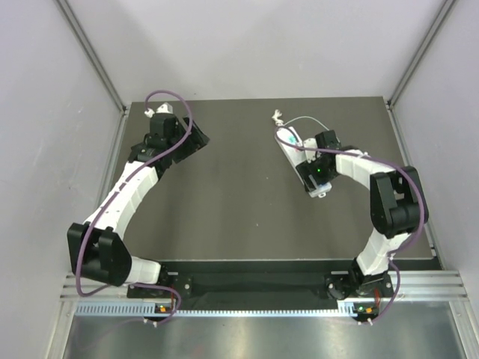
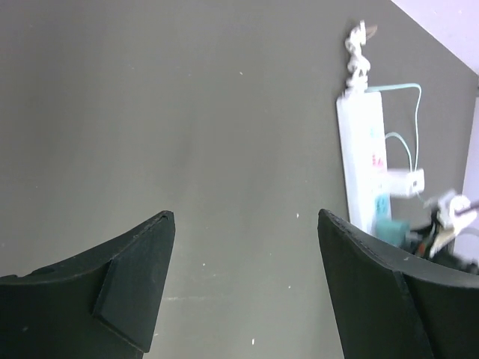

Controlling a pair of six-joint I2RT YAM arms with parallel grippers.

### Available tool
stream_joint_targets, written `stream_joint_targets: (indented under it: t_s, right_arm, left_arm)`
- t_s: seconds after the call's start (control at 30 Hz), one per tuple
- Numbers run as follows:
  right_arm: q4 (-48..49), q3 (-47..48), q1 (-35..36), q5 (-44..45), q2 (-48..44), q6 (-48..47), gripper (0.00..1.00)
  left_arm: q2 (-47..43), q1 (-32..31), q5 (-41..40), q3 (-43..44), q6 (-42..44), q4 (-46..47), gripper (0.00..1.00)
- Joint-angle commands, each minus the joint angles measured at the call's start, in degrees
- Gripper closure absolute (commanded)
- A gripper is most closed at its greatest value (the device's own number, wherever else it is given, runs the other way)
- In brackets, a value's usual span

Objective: Insert the plug

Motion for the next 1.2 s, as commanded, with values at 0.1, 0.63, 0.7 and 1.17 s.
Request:
stream_joint_targets:
  t_s: [0.1, 0.63, 0.7, 1.17]
  right_arm:
    - [-5.52, -4.94, 3.66, 2.86, -9.0, 1.6, 0.13]
    - [-11.6, 0.77, 5.16, 2.6, -29.73, 19.42, 0.0]
    - [-8.89, -0.02, 5.16, 4.0, -34.29, 21.63, 0.0]
    - [4.4, -4.59, 3.23, -0.74, -44.87, 28.68, 0.0]
  left_arm:
    - [-0.43, 1.94, -6.63, -0.59, -4.22, 1.82, 0.16]
    - [7.99, 17.65, -25.97, 10.47, -17.75, -13.64, 0.09]
    - [10.8, 19.33, -27.02, 12.4, -18.46, -13.99, 0.09]
    - [25.84, 21.89, -28.0, 20.32, 12.55, -5.38, 0.14]
